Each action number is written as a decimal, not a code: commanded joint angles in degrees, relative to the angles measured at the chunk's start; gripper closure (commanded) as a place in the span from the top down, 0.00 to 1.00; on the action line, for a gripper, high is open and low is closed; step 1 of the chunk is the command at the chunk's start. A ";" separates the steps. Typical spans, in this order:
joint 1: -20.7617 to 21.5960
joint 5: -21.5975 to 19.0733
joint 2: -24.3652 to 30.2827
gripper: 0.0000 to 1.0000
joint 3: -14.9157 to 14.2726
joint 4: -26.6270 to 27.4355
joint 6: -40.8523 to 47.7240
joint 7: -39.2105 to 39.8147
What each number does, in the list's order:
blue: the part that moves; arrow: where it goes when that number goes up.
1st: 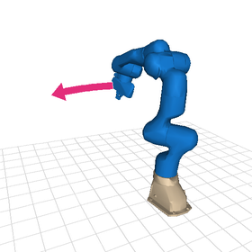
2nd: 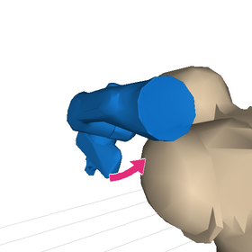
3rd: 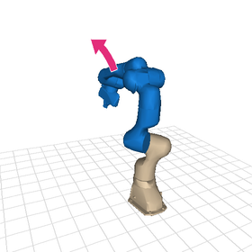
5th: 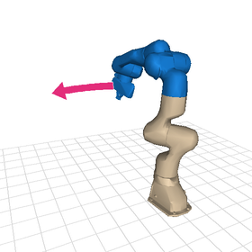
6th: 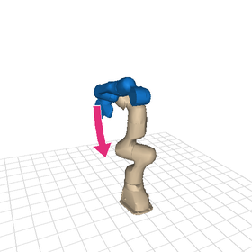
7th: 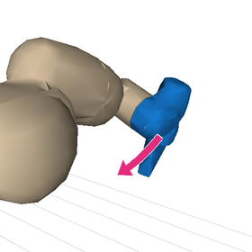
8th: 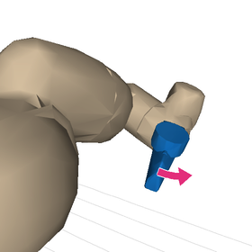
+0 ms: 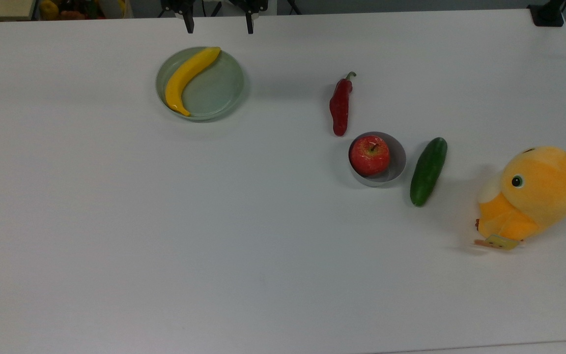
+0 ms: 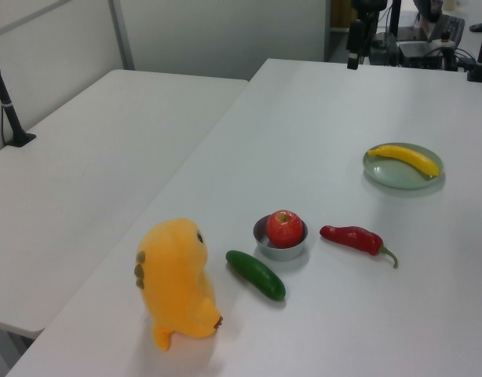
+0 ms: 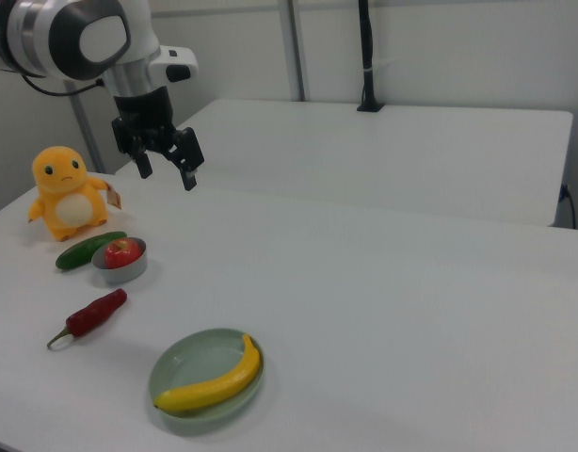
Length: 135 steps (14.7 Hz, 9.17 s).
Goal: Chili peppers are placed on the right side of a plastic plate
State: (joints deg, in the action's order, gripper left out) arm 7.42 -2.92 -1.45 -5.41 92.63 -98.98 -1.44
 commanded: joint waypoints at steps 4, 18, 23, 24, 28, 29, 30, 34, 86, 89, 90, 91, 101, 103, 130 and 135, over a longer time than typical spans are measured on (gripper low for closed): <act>-0.39 -1.21 1.36 1.00 0.31 2.11 -1.57 1.18; -0.04 -1.30 1.28 1.00 4.61 6.41 -0.69 1.18; 0.49 -2.53 1.10 1.00 7.86 9.41 -0.69 0.56; 0.40 -2.53 1.10 1.00 8.57 9.76 -0.69 0.56; 0.49 -2.53 0.92 1.00 10.33 11.08 -0.78 0.04; 0.49 -2.53 0.66 1.00 10.59 11.17 -0.78 0.04; 0.49 -2.53 0.40 1.00 10.68 11.43 -0.78 0.04; 0.57 -2.44 -0.83 1.00 12.96 11.52 -0.87 -1.63; 0.59 3.89 4.61 0.06 -2.83 6.42 10.65 8.44; -3.28 3.89 4.18 0.07 -6.44 6.77 9.42 17.41; -4.69 3.89 4.09 0.08 -7.24 7.38 7.68 20.05; -5.66 3.89 3.74 0.10 -7.85 8.52 5.92 22.51; -17.27 3.89 -4.95 0.12 -10.31 26.02 -20.47 38.97; -17.35 3.89 -7.59 0.18 -10.58 26.46 -21.42 39.24; -8.66 -3.85 0.74 1.00 1.52 -4.13 14.78 -9.70; -5.32 -2.53 2.06 1.00 4.97 -2.19 12.94 -9.72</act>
State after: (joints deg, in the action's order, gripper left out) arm -0.02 -6.77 -0.99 -0.97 88.63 -85.42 -10.58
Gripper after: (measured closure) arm 0.000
